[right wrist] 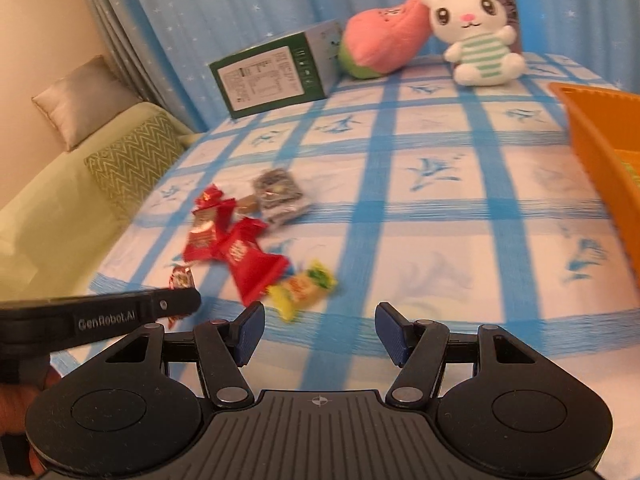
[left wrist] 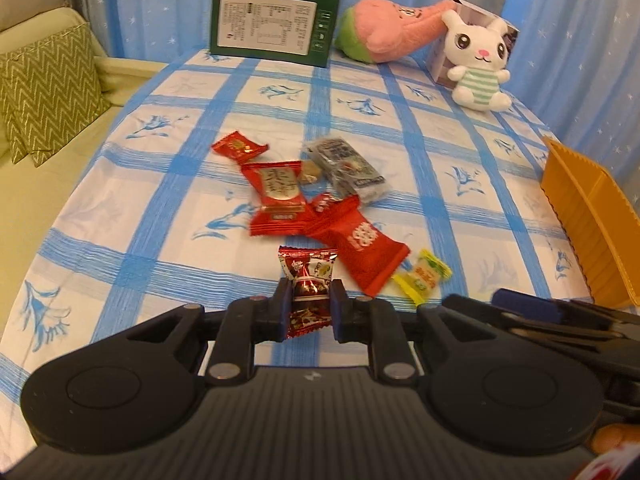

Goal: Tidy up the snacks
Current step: 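Grasp the red-and-gold candy with the left gripper while the right grasps the yellow candy, then carry both held candies over the orange tray with both grippers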

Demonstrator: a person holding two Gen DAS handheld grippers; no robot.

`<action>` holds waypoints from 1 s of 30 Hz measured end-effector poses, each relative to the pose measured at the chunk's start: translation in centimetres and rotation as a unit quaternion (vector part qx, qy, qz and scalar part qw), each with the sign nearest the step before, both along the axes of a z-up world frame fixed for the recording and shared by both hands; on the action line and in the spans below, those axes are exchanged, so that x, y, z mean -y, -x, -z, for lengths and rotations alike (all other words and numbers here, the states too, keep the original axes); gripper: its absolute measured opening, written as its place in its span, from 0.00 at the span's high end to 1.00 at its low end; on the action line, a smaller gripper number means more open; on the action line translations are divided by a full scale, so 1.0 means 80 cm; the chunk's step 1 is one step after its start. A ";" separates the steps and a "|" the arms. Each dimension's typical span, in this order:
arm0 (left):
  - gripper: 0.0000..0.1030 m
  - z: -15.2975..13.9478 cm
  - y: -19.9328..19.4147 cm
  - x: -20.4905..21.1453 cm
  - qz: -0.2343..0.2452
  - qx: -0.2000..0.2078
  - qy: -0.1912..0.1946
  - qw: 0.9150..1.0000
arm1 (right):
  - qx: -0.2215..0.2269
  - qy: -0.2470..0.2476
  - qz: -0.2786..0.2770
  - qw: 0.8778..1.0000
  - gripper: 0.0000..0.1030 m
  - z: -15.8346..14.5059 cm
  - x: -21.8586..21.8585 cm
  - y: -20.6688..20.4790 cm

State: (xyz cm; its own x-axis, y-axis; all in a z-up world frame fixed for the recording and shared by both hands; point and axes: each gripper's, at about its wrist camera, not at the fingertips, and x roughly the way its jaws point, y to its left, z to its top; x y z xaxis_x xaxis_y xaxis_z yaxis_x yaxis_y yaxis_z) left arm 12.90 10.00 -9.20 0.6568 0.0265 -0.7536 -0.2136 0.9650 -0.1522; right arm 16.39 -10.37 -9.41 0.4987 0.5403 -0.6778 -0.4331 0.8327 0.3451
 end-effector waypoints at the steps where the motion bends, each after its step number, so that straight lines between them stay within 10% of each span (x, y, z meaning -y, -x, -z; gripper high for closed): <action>1: 0.83 0.000 0.001 -0.003 -0.004 0.001 0.002 1.000 | 0.000 -0.002 0.000 1.000 0.43 0.002 -0.006 -0.002; 20: 0.83 0.002 0.005 -0.027 -0.031 0.016 0.041 0.999 | 0.088 0.130 -0.029 0.987 0.79 0.026 -0.076 -0.004; 30: 0.83 -0.006 0.007 -0.003 0.004 0.021 0.035 0.999 | 0.083 0.122 0.006 0.989 0.80 0.001 -0.026 0.020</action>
State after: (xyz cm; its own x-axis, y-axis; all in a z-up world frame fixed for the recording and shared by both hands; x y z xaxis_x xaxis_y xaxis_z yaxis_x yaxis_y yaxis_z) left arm 12.34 10.23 -8.69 0.6875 -0.0316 -0.7255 -0.1970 0.9535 -0.2282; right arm 14.80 -8.31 -9.49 0.6189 0.3638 -0.6962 -0.4570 0.8876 0.0576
